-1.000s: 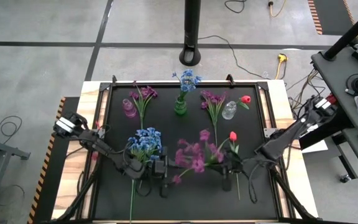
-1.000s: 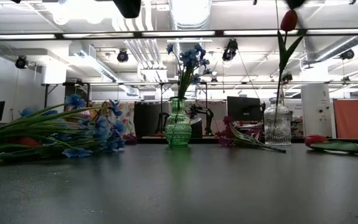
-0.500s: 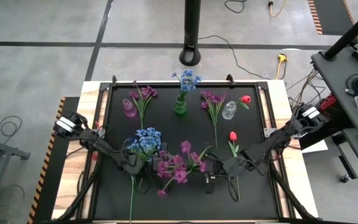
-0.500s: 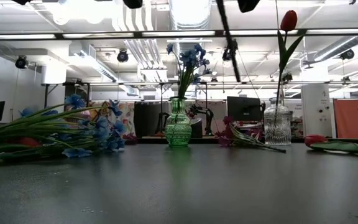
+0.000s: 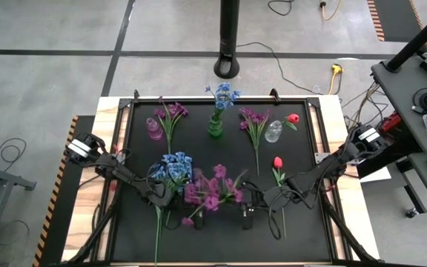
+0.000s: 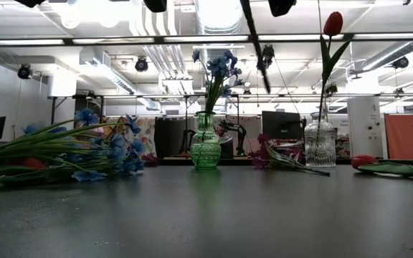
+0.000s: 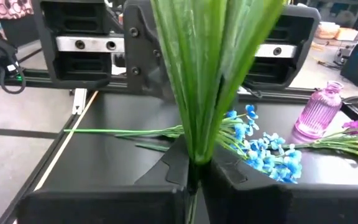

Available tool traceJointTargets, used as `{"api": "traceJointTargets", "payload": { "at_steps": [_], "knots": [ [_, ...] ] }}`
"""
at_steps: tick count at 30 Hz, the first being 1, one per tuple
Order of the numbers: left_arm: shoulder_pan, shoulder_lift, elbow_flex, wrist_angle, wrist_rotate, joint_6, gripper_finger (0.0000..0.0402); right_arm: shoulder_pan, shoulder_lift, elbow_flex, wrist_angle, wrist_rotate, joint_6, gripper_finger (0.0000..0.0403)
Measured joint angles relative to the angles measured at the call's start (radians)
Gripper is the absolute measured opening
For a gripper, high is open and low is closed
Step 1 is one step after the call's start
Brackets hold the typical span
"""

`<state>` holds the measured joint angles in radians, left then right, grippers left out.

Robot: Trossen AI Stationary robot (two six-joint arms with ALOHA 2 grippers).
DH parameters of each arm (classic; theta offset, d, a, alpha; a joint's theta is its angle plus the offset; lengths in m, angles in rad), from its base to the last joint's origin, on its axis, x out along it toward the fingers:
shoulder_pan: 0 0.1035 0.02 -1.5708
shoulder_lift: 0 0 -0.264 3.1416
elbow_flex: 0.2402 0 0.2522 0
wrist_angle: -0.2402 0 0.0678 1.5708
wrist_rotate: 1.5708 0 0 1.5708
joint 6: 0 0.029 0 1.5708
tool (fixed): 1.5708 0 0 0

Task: Sort flowers into vase by color
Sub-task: Put the middle right violet flowers into the violet vase

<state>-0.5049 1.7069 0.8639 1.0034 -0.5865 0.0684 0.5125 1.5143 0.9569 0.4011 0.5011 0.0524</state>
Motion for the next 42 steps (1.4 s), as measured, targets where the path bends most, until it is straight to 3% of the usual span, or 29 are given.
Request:
{"api": "traceJointTargets", "payload": {
  "at_steps": [7, 13, 19, 26, 30, 36, 42],
  "knots": [
    [0.001, 0.0, 0.0, -0.001, -0.012, 0.001, 0.0027, 0.001, 0.0, 0.013, -0.011, -0.004, 0.007, 0.013],
    [0.001, -0.051, -0.001, -0.079, -0.096, 0.024, 0.0005, 0.001, -0.036, 0.049, -0.122, 0.048, 0.016, 0.0203],
    [0.001, -0.196, -0.002, -0.359, -0.268, -0.014, 0.0003, 0.0, -0.094, 0.064, -0.253, 0.134, 0.033, 0.024],
    [0.019, -0.465, -0.008, -0.851, -0.521, -0.129, 0.0003, -0.01, -0.148, 0.061, -0.292, 0.16, 0.025, 0.026],
    [0.1, -0.637, -0.008, -1.074, -0.555, -0.212, 0.0002, -0.023, -0.149, 0.06, -0.294, 0.156, 0.0, 0.026],
    [0.322, -0.829, -0.016, -1.394, -0.55, -0.341, 0.0001, -0.061, -0.13, 0.054, -0.299, 0.155, -0.002, 0.0257],
    [0.544, -0.972, -0.074, -1.448, -0.463, -0.342, 0.0001, -0.083, -0.115, 0.053, -0.323, 0.153, 0.01, 0.0263]
  ]
}}
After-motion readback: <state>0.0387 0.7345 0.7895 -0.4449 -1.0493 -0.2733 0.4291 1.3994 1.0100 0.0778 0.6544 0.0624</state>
